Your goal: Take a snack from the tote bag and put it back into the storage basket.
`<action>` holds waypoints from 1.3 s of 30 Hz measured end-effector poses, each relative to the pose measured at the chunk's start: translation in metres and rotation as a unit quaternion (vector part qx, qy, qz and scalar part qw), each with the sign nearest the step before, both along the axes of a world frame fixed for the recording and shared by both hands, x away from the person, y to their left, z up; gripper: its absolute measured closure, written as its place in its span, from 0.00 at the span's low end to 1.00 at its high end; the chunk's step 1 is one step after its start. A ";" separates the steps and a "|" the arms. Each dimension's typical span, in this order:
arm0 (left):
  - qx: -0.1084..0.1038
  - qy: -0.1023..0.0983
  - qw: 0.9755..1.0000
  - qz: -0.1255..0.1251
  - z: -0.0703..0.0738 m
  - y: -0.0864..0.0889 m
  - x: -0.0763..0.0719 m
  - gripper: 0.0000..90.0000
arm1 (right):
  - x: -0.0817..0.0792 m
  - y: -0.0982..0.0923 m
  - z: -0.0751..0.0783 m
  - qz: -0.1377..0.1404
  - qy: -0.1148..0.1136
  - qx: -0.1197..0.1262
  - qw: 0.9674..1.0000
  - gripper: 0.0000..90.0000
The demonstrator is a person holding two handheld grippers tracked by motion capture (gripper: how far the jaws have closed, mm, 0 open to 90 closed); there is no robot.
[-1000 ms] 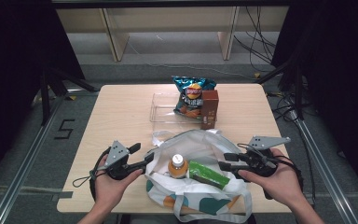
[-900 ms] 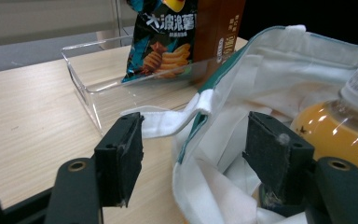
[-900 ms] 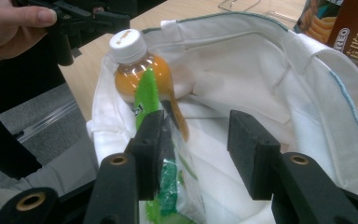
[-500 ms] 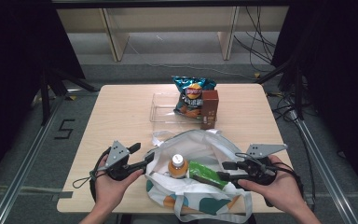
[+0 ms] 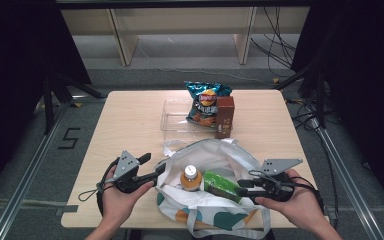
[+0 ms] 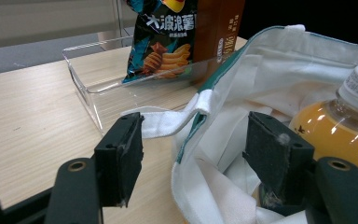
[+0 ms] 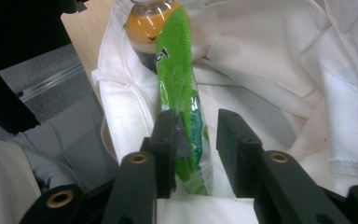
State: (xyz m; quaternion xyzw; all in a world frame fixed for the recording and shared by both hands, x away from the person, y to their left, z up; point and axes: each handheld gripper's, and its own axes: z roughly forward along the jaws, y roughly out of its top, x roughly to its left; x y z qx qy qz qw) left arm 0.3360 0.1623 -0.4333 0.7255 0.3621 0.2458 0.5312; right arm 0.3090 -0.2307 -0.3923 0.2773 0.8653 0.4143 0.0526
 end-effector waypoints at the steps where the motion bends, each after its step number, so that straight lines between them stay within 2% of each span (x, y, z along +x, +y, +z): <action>1: -0.003 0.001 1.000 0.001 0.000 -0.001 0.000 0.40 | 0.000 0.000 0.001 0.004 -0.004 -0.002 1.000 0.82; 3: -0.012 0.008 1.000 0.001 -0.001 -0.002 -0.001 0.40 | -0.001 0.001 0.002 -0.002 -0.001 -0.007 1.000 0.86; 4: -0.009 0.005 1.000 -0.001 -0.001 -0.002 -0.001 0.40 | 0.000 0.001 0.002 0.004 -0.015 -0.011 1.000 0.89; 5: -0.003 0.002 1.000 -0.001 -0.001 -0.001 0.000 0.40 | 0.000 0.000 0.002 0.007 -0.011 -0.018 1.000 0.92; 7: 0.000 0.001 1.000 -0.001 0.000 -0.001 0.000 0.40 | 0.001 0.001 0.002 0.010 -0.024 -0.022 0.999 0.96; 10: 0.002 0.000 1.000 -0.001 -0.001 0.000 0.001 0.40 | 0.000 0.001 0.003 0.013 -0.027 -0.031 0.999 0.99; 11: 0.005 -0.002 1.000 -0.003 0.000 0.000 0.001 0.40 | 0.001 0.001 0.003 0.019 -0.034 -0.032 0.999 1.00; 12: 0.002 0.000 1.000 -0.002 -0.001 -0.001 0.001 0.40 | 0.000 0.002 0.003 0.017 -0.029 -0.031 0.999 1.00; 15: 0.000 0.001 1.000 -0.001 -0.001 -0.001 0.000 0.40 | 0.002 0.002 0.005 0.019 -0.039 -0.030 0.999 1.00; 17: 0.001 0.001 1.000 0.000 -0.001 0.000 0.000 0.40 | 0.004 0.002 0.005 0.036 -0.051 -0.035 0.997 1.00; 21: 0.006 -0.002 1.000 -0.002 -0.001 0.000 0.001 0.40 | 0.003 0.004 0.007 0.050 -0.056 -0.039 0.996 1.00; 26: 0.001 0.003 1.000 0.000 -0.001 -0.001 0.000 0.40 | 0.003 0.004 0.010 0.051 -0.059 -0.036 0.996 1.00; 27: 0.001 0.003 1.000 -0.001 -0.001 -0.001 0.000 0.40 | 0.003 0.004 0.011 0.050 -0.065 -0.036 0.996 1.00; 29: 0.002 0.003 1.000 -0.001 -0.001 -0.001 0.001 0.40 | 0.003 0.003 0.012 0.045 -0.061 -0.032 0.997 1.00; 39: 0.000 0.003 1.000 0.000 -0.001 0.000 0.000 0.40 | 0.006 0.003 0.021 0.043 -0.079 -0.017 0.996 1.00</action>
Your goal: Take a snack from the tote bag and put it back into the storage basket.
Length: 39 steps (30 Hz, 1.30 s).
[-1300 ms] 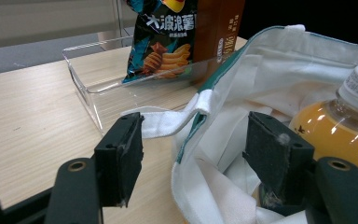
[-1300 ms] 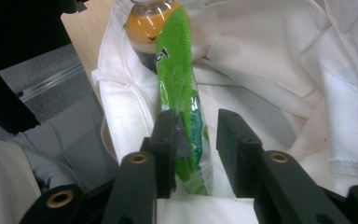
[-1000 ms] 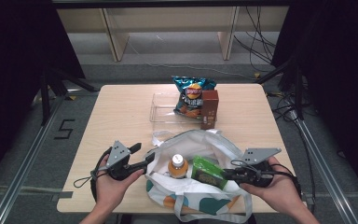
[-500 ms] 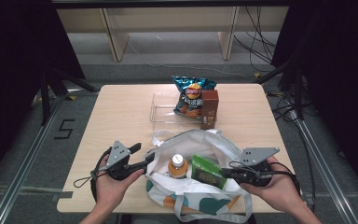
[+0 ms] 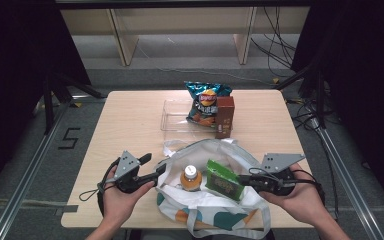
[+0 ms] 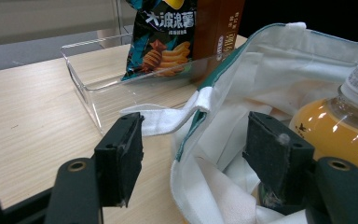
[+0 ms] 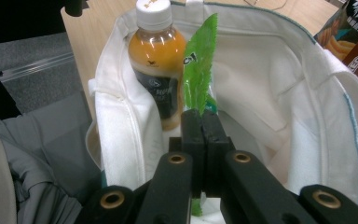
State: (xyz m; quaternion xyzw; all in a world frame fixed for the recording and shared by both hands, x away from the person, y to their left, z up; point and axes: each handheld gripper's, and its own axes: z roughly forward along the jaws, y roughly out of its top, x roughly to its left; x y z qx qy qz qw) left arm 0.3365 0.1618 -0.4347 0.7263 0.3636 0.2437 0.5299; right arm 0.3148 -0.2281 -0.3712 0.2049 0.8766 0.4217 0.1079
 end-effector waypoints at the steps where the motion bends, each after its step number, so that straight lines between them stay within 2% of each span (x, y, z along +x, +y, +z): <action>1: 0.000 -0.001 1.000 0.000 0.000 0.000 0.000 0.40 | 0.001 0.000 0.001 0.003 0.001 -0.002 1.000 1.00; 4: 0.002 -0.003 1.000 -0.001 0.000 0.001 0.000 0.40 | 0.001 -0.001 0.002 -0.005 -0.002 -0.001 1.000 1.00; 5: 0.005 -0.005 1.000 -0.002 0.000 0.001 0.001 0.40 | 0.002 -0.001 0.002 -0.005 -0.001 0.005 1.000 1.00; 7: 0.005 -0.005 1.000 -0.001 0.000 0.001 0.001 0.40 | 0.002 -0.002 0.004 -0.001 -0.002 0.000 1.000 1.00; 8: 0.002 -0.003 1.000 0.000 0.000 0.001 0.001 0.40 | 0.003 -0.002 0.005 0.000 -0.011 0.001 1.000 1.00; 9: 0.001 -0.002 1.000 0.001 0.000 0.000 0.000 0.40 | 0.002 -0.002 0.006 -0.007 -0.005 0.003 1.000 1.00; 11: 0.005 -0.005 1.000 -0.002 0.000 0.001 0.001 0.40 | 0.003 -0.002 0.009 -0.002 -0.008 0.005 1.000 1.00; 12: 0.006 -0.006 1.000 -0.002 0.001 0.001 0.001 0.40 | 0.002 -0.002 0.011 -0.010 -0.008 0.007 1.000 1.00; 14: 0.000 -0.003 1.000 0.001 0.001 0.000 0.000 0.40 | 0.003 -0.003 0.016 -0.009 -0.011 0.009 1.000 1.00; 15: -0.011 0.003 1.000 0.003 0.000 -0.001 -0.001 0.40 | 0.003 -0.003 0.017 -0.009 -0.016 0.010 1.000 1.00; 17: -0.011 0.003 1.000 0.004 0.000 0.000 -0.001 0.40 | 0.004 -0.003 0.022 -0.006 -0.022 0.013 1.000 1.00; 18: -0.011 0.003 1.000 0.003 0.000 0.000 -0.001 0.40 | 0.004 -0.003 0.023 -0.013 -0.023 0.015 1.000 1.00; 19: -0.001 -0.002 1.000 0.002 0.001 0.001 0.000 0.40 | 0.004 -0.003 0.025 -0.014 -0.021 0.013 1.000 1.00; 22: 0.000 -0.004 1.000 0.001 0.001 0.002 0.000 0.40 | 0.008 -0.002 0.029 -0.005 -0.028 0.009 1.000 1.00; 23: 0.005 -0.007 1.000 -0.001 0.002 0.002 0.001 0.40 | 0.009 -0.001 0.029 -0.005 -0.034 0.015 0.999 1.00; 25: 0.005 -0.007 1.000 -0.001 0.001 0.002 0.001 0.40 | 0.008 -0.001 0.032 -0.006 -0.027 0.011 1.000 1.00; 26: 0.005 -0.006 1.000 -0.001 0.001 0.002 0.001 0.40 | 0.009 0.000 0.033 -0.003 -0.034 0.012 0.999 1.00; 27: -0.005 -0.001 1.000 0.000 0.000 0.001 0.001 0.40 | 0.009 0.000 0.034 -0.009 -0.037 0.011 0.999 1.00; 28: 0.006 -0.007 1.000 -0.001 0.001 0.002 0.001 0.40 | 0.010 0.000 0.035 -0.006 -0.036 0.012 0.999 1.00; 29: 0.002 -0.005 1.000 0.000 0.001 0.002 0.001 0.40 | 0.010 0.000 0.035 -0.013 -0.042 0.016 0.999 1.00; 30: 0.000 -0.004 1.000 0.002 0.001 0.002 0.000 0.40 | 0.011 -0.001 0.037 -0.004 -0.037 0.012 0.999 1.00; 31: -0.001 -0.005 1.000 0.003 0.001 0.001 0.000 0.40 | 0.011 -0.001 0.037 -0.009 -0.040 0.015 0.999 1.00; 33: 0.003 -0.007 1.000 0.000 0.001 0.002 0.001 0.40 | 0.012 -0.001 0.039 -0.009 -0.044 0.016 0.999 1.00; 34: -0.007 -0.002 1.000 0.001 0.001 0.001 0.001 0.40 | 0.012 -0.001 0.039 -0.014 -0.044 0.022 0.999 1.00; 35: -0.014 0.004 1.000 0.004 0.000 0.000 0.000 0.40 | 0.012 -0.002 0.041 -0.014 -0.039 0.015 0.999 1.00; 37: -0.014 0.004 1.000 0.004 0.000 -0.001 0.000 0.40 | 0.013 0.000 0.042 -0.014 -0.046 0.025 0.999 1.00; 39: -0.014 0.004 1.000 0.004 0.000 -0.001 0.000 0.40 | 0.015 -0.001 0.045 -0.010 -0.048 0.016 0.999 1.00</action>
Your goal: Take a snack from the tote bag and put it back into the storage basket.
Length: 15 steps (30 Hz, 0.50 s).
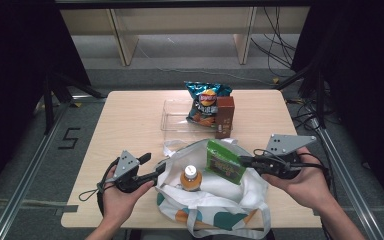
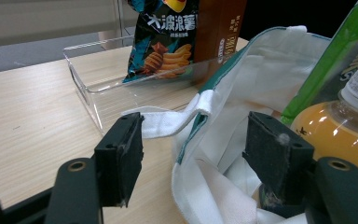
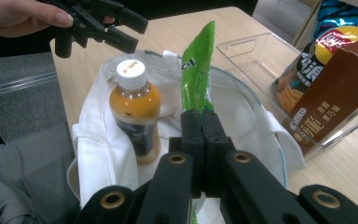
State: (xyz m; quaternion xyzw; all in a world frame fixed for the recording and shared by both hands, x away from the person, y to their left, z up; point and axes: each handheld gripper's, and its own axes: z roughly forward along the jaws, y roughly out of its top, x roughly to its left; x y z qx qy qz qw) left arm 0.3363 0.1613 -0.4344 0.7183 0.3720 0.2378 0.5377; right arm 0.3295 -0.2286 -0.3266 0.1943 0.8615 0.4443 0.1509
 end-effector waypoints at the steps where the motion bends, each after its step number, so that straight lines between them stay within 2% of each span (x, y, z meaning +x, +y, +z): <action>1: 0.003 -0.002 1.000 -0.002 0.000 0.001 0.001 0.40 | 0.000 0.001 0.000 -0.001 -0.003 0.007 1.000 1.00; 2: 0.011 -0.006 1.000 -0.001 0.001 0.001 0.001 0.40 | 0.001 0.000 0.002 0.003 -0.003 0.000 1.000 1.00; 4: 0.010 -0.005 1.000 -0.001 0.000 0.001 0.001 0.40 | 0.001 0.000 0.005 0.003 -0.003 0.004 1.000 1.00; 5: 0.009 -0.005 1.000 0.000 0.000 0.001 0.001 0.40 | 0.002 0.001 0.006 0.002 -0.013 0.007 1.000 1.00; 6: 0.010 -0.005 1.000 0.000 0.000 0.002 0.001 0.40 | 0.001 0.000 0.008 -0.003 -0.005 0.007 1.000 1.00; 7: 0.010 -0.005 1.000 0.000 0.000 0.002 0.001 0.40 | 0.003 0.000 0.009 -0.001 -0.024 0.007 1.000 1.00; 8: 0.010 -0.005 1.000 0.000 0.000 0.002 0.001 0.40 | 0.002 -0.001 0.011 -0.001 -0.009 0.006 1.000 1.00; 9: 0.009 -0.005 1.000 0.000 0.000 0.002 0.001 0.40 | 0.002 -0.001 0.011 -0.005 -0.021 0.010 1.000 1.00; 10: 0.010 -0.006 1.000 0.000 0.000 0.002 0.002 0.40 | 0.001 0.000 0.012 -0.007 -0.013 0.013 1.000 1.00; 11: 0.012 -0.007 1.000 0.000 0.000 0.002 0.002 0.40 | 0.002 -0.001 0.013 -0.007 -0.017 0.012 1.000 1.00; 12: 0.001 -0.001 1.000 0.002 -0.001 0.002 0.001 0.40 | 0.002 -0.001 0.013 -0.005 -0.020 0.012 1.000 1.00; 13: 0.001 -0.001 1.000 0.002 0.000 0.002 0.001 0.40 | 0.003 -0.002 0.015 -0.003 -0.025 0.007 1.000 1.00; 15: 0.011 -0.006 1.000 0.001 0.000 0.002 0.002 0.40 | 0.002 -0.001 0.014 -0.007 -0.020 0.013 1.000 1.00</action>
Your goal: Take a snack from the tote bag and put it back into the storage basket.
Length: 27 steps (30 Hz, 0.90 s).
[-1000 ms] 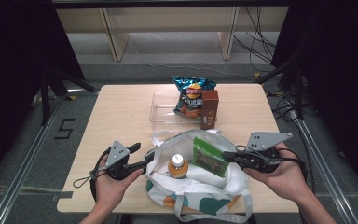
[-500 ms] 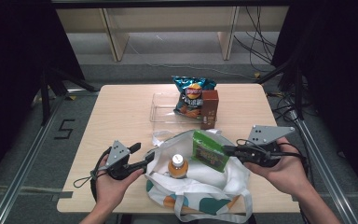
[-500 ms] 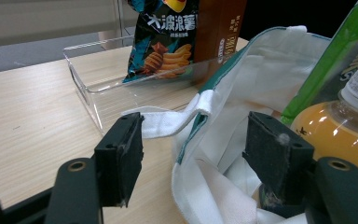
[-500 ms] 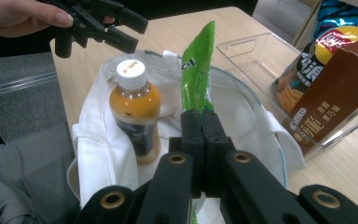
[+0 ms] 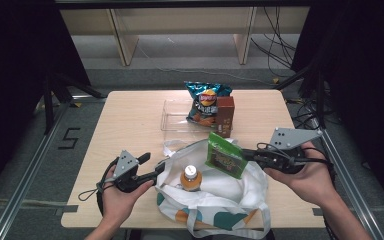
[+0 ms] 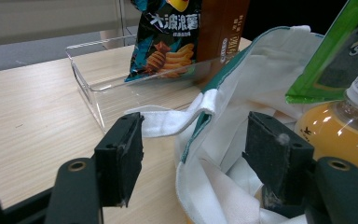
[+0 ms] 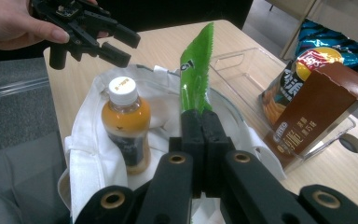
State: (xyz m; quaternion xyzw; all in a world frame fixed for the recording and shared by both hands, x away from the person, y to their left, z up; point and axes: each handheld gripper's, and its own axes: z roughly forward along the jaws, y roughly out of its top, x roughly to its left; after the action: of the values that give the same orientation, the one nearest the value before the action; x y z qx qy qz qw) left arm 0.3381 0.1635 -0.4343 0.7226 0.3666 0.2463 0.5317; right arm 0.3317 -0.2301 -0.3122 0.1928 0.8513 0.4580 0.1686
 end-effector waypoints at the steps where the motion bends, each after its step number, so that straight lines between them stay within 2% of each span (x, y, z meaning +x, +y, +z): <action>1: -0.004 0.001 1.000 -0.002 -0.001 -0.001 0.000 0.40 | 0.000 0.000 0.000 -0.001 0.001 -0.001 1.000 1.00; 2: 0.002 0.002 1.000 -0.001 0.000 -0.001 0.000 0.40 | 0.000 0.000 0.001 -0.001 -0.001 -0.001 1.000 1.00; 4: 0.001 0.003 1.000 -0.002 -0.001 -0.001 0.000 0.40 | 0.000 -0.001 0.001 -0.005 0.001 0.000 1.000 1.00; 5: -0.010 0.010 1.000 0.000 -0.002 -0.002 -0.001 0.40 | 0.000 0.000 0.002 -0.003 0.000 0.000 1.000 1.00; 7: -0.001 0.004 1.000 -0.002 -0.001 -0.002 0.000 0.40 | 0.001 0.000 0.003 0.002 -0.004 -0.001 1.000 1.00; 11: -0.002 0.005 1.000 -0.001 -0.001 -0.002 0.001 0.40 | 0.002 0.001 0.005 0.004 -0.003 0.000 1.000 1.00; 12: -0.012 0.011 1.000 0.002 -0.002 -0.002 0.000 0.40 | 0.002 0.001 0.006 0.005 -0.005 -0.002 1.000 1.00; 13: 0.005 -0.001 1.000 -0.003 0.000 0.000 0.002 0.40 | 0.002 0.002 0.006 0.001 -0.006 0.003 1.000 1.00; 14: 0.006 -0.003 1.000 -0.004 0.000 0.000 0.002 0.40 | 0.003 0.002 0.008 0.002 -0.011 0.002 1.000 1.00; 16: 0.006 -0.002 1.000 -0.004 0.000 0.000 0.002 0.40 | 0.004 0.002 0.010 0.006 -0.006 -0.001 1.000 1.00; 17: 0.005 -0.002 1.000 -0.004 0.000 0.000 0.002 0.40 | 0.004 0.003 0.010 0.003 -0.014 0.002 1.000 1.00; 18: 0.000 0.001 1.000 -0.002 0.000 0.000 0.001 0.40 | 0.004 0.004 0.010 0.001 -0.011 0.006 1.000 1.00; 20: 0.005 -0.003 1.000 -0.004 0.000 0.000 0.002 0.40 | 0.005 0.003 0.012 0.005 -0.013 0.003 1.000 1.00; 24: 0.004 -0.001 1.000 -0.003 0.000 0.000 0.002 0.40 | 0.007 0.005 0.012 0.004 -0.016 0.009 1.000 1.00; 25: 0.003 -0.001 1.000 -0.003 0.000 0.000 0.002 0.40 | 0.008 0.004 0.014 0.006 -0.012 0.004 1.000 1.00; 26: -0.013 0.010 1.000 0.002 -0.001 -0.002 0.001 0.40 | 0.007 0.004 0.014 0.002 -0.010 0.006 1.000 1.00; 27: -0.011 0.009 1.000 0.001 -0.001 -0.002 0.001 0.40 | 0.008 0.005 0.014 0.004 -0.019 0.010 1.000 1.00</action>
State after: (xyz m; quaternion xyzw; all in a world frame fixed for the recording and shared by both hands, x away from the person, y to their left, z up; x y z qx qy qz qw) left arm 0.3390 0.1617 -0.4357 0.7183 0.3750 0.2361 0.5364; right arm 0.3401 -0.2255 -0.2983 0.1824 0.8439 0.4709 0.1811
